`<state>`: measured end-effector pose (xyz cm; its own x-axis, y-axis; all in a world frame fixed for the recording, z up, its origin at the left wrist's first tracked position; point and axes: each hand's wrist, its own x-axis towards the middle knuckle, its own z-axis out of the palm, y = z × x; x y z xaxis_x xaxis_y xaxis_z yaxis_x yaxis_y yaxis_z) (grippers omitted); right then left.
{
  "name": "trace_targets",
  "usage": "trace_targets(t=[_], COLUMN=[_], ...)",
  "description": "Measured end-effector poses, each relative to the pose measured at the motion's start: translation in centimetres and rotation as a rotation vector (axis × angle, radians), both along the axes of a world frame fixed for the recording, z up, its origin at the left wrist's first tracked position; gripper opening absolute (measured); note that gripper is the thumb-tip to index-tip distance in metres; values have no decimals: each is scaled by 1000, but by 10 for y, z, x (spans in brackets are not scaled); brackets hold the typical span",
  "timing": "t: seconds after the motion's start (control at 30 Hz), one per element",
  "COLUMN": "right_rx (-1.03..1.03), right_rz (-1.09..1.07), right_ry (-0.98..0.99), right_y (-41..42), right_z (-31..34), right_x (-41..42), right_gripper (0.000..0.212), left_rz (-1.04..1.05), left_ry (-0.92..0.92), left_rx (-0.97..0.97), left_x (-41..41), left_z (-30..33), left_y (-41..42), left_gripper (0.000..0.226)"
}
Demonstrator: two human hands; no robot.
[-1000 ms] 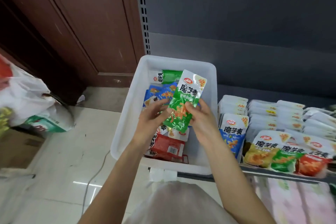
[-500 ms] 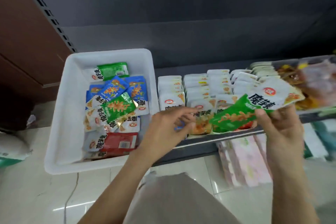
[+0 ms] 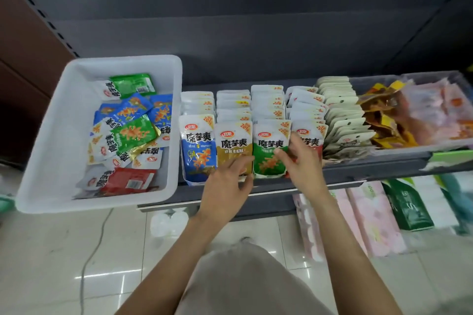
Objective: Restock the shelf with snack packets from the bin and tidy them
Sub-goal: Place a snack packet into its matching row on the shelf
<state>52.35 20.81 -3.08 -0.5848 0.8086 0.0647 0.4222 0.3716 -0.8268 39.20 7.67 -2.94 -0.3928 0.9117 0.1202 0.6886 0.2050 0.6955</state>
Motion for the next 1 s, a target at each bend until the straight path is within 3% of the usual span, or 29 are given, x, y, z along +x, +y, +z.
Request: trace_targets(t=[0.3, 0.53, 0.73, 0.9, 1.0], right_rx=[459, 309, 239, 146, 164], right_rz=[-112, -219, -197, -256, -278], right_ry=[-328, -202, -235, -33, 143], right_y=[12, 5, 8, 0, -16], right_z=[-6, -9, -11, 2, 18], right_x=[-4, -4, -8, 5, 13], right_gripper=[27, 34, 28, 32, 23], left_rz=[90, 100, 94, 66, 43], left_ry=[50, 156, 263, 157, 98], left_rx=[20, -126, -249, -190, -40], left_x=[19, 24, 29, 30, 27], left_z=[-5, -5, -11, -7, 6], left_y=[17, 26, 39, 30, 19], left_gripper=[45, 61, 70, 67, 49])
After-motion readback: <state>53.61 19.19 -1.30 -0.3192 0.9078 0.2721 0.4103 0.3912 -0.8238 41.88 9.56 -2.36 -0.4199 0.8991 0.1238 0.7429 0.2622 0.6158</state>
